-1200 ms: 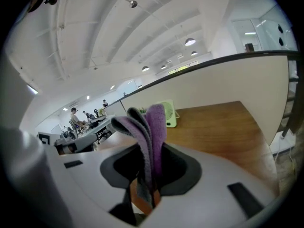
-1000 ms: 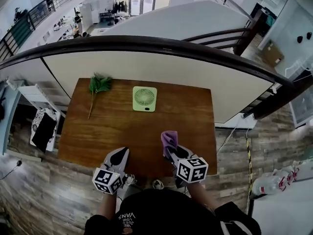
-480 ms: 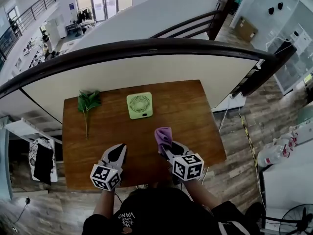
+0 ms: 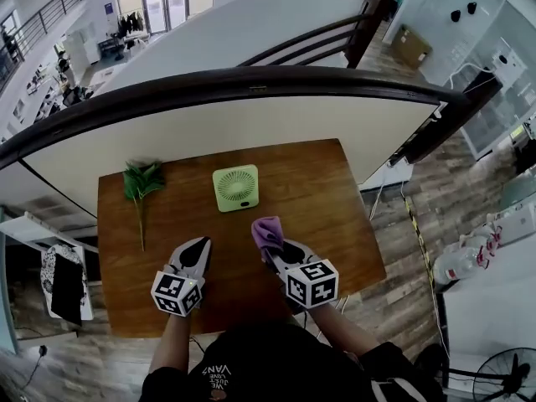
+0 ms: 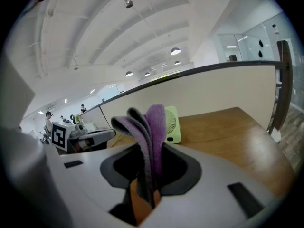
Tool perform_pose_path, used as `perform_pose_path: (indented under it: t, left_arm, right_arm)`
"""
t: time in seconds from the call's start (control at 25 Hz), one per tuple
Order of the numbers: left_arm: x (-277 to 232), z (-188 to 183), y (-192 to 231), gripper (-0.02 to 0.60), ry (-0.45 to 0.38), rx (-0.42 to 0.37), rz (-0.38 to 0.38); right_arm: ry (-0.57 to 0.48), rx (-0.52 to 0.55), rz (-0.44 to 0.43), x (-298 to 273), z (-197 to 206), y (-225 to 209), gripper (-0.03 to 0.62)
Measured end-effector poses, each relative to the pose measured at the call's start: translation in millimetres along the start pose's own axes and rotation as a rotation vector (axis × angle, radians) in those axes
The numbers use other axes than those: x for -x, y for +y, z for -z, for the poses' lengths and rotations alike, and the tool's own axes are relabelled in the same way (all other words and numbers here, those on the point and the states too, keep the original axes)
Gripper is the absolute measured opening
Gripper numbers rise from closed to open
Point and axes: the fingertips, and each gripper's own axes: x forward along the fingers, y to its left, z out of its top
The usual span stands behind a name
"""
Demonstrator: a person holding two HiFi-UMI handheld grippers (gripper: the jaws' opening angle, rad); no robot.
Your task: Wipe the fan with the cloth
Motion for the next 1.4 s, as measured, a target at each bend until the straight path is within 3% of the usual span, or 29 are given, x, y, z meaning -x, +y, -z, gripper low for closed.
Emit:
perform_pose_path:
  t: [0.44, 0.8, 0.92, 1.12, 1.4]
  left_arm:
    - [-50, 29, 50, 0.014, 0.068, 0.042, -0.036]
    - [-101, 40, 65, 0.021, 0.122, 0.026, 0.023]
    - [-114, 48, 71, 0.099, 0.148, 0.036, 0.020]
    - [-130, 60, 80, 0.151, 0.178, 0.051, 0.022]
    - [-143, 72, 84, 0.158, 0.226, 0.023, 0.054]
  right_arm:
    - [0.093, 0.061, -0.083, -64, -10, -18, 0.107]
    - [0.110, 0.087, -0.146, -109, -26, -20, 0.107]
    - [0.107, 0.089, -0.164, -120, -32, -19, 0.107]
    - [0.105, 0.103, -0.205, -139, -42, -13, 0.107]
    - [0.149, 0.166, -0.304, -165, -52, -5, 0.107]
